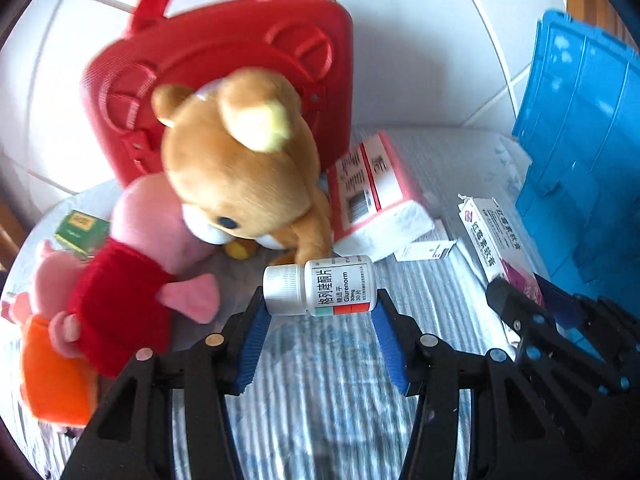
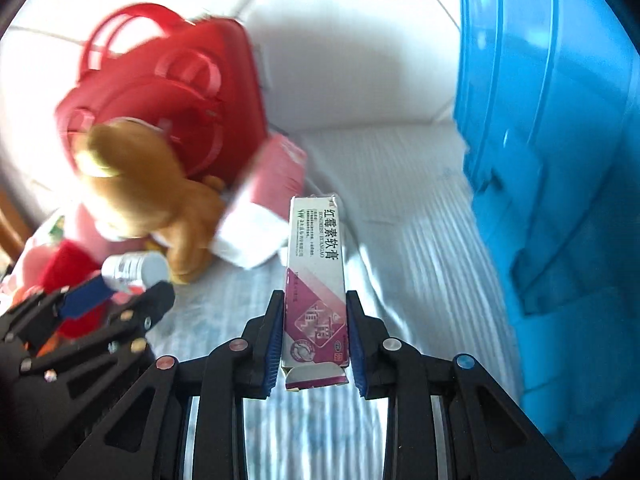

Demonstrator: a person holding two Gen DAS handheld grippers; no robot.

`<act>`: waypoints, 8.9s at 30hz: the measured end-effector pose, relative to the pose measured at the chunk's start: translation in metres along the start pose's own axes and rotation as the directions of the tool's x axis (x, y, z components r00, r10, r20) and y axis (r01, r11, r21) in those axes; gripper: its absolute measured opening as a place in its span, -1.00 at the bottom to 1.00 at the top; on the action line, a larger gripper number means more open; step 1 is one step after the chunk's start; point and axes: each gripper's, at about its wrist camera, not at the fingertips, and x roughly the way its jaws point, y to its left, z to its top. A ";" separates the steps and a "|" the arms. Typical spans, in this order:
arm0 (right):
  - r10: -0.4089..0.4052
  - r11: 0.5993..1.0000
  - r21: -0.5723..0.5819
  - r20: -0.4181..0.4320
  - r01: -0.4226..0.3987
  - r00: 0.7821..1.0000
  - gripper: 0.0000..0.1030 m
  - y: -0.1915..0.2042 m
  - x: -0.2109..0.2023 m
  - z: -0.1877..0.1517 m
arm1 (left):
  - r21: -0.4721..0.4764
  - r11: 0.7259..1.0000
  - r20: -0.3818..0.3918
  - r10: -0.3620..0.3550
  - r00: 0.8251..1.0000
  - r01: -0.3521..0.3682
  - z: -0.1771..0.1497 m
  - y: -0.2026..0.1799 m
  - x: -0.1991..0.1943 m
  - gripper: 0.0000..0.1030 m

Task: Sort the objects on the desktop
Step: 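Lift and carry the pill bottle and ointment box over the blue bin, then open left tool to drop the pill bottle while right tool drops the ointment box, then move both tools back toward the brown teddy bear on the bed, then grasp the brown teddy bear with right tool while left tool grasps it too, then lift and carry the teddy bear with both tools over the blue bin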

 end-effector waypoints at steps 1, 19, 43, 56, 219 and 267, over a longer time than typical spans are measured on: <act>0.002 1.000 -0.012 0.012 -0.002 1.000 -0.45 0.003 -0.008 0.003 | -0.007 1.000 0.011 0.006 1.000 -0.006 -0.003 0.012 -0.018 -0.02; 0.075 0.985 -0.170 0.347 -0.016 0.935 -0.45 0.059 -0.246 -0.009 | -0.066 0.997 0.279 0.063 0.958 -0.047 -0.030 0.037 -0.252 -0.02; -0.307 0.951 0.161 0.431 0.263 0.848 -0.45 -0.150 -0.399 -0.082 | 0.279 0.948 0.346 -0.247 0.905 0.152 -0.064 -0.198 -0.361 -0.02; -0.311 0.945 0.204 0.320 0.255 0.895 -0.45 -0.240 -0.364 -0.107 | 0.453 0.881 0.245 -0.272 0.931 0.138 -0.085 -0.319 -0.339 -0.02; 0.278 0.954 -0.130 0.054 -0.269 0.959 -0.42 0.081 0.003 0.071 | 0.052 0.989 0.190 -0.143 0.971 0.136 0.061 0.095 -0.068 -0.39; -0.117 0.986 -0.062 0.415 0.156 0.902 -0.45 -0.230 -0.411 -0.016 | 0.321 0.899 0.345 -0.403 0.848 0.297 0.009 -0.303 -0.387 -0.39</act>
